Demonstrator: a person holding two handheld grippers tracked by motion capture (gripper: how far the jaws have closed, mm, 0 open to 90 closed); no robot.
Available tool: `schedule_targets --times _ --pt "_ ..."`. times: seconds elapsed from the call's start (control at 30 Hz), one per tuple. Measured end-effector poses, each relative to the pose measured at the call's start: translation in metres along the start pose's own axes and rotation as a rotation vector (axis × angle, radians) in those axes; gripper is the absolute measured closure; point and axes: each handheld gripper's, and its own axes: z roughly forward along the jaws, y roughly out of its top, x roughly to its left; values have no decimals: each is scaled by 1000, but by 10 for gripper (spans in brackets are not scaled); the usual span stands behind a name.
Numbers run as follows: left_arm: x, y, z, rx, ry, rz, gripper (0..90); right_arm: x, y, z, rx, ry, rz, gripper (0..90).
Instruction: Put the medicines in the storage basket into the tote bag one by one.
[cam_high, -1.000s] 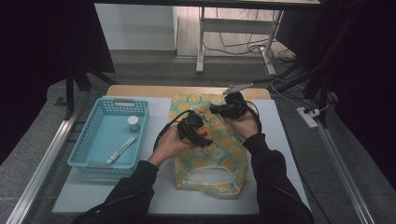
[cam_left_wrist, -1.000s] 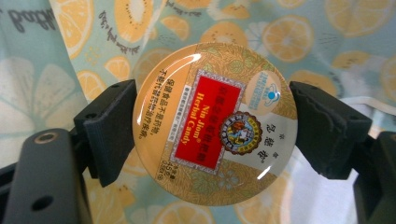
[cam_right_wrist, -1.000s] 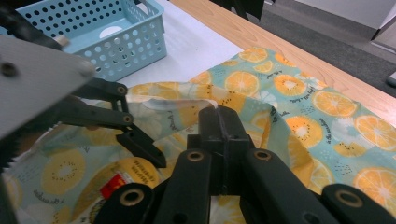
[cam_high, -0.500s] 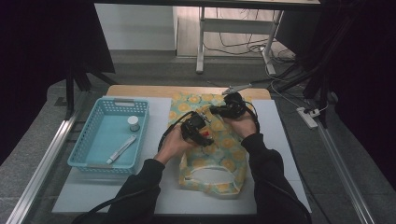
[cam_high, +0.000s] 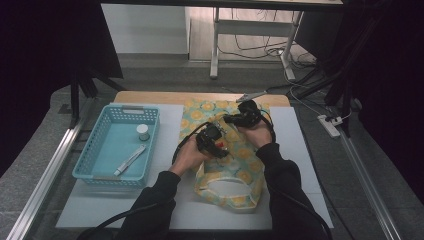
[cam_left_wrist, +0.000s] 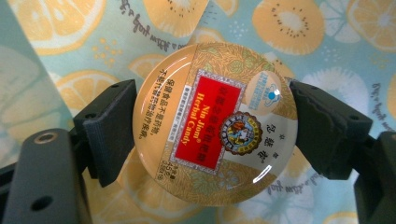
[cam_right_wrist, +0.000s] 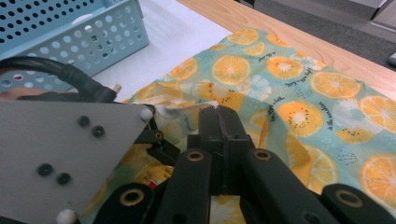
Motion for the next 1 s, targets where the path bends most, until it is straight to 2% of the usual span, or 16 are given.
schedule_targets --times 0.17,0.27,0.33,0.4,0.6,0.77,1.0 --pt "-1 -1 2 -5 22 1 186 0 0 1 0 2 -2 900" --pt "-2 -2 -2 -24 6 -1 153 0 0 1 -1 2 -1 900" --pt "-3 -1 -5 -28 26 8 142 0 -1 1 -1 1 -2 900" --pt "-4 -1 -8 -41 25 9 124 0 -1 0 -2 1 -2 900" --pt "-8 -1 -23 -114 -55 -29 47 0 -1 -2 -11 5 -1 900" --pt "-13 -4 -37 -160 -86 -39 5 2 -2 -3 -12 11 -4 900" --pt "-10 -15 -60 -194 -135 -48 0 1 -3 -4 -12 9 -1 900"
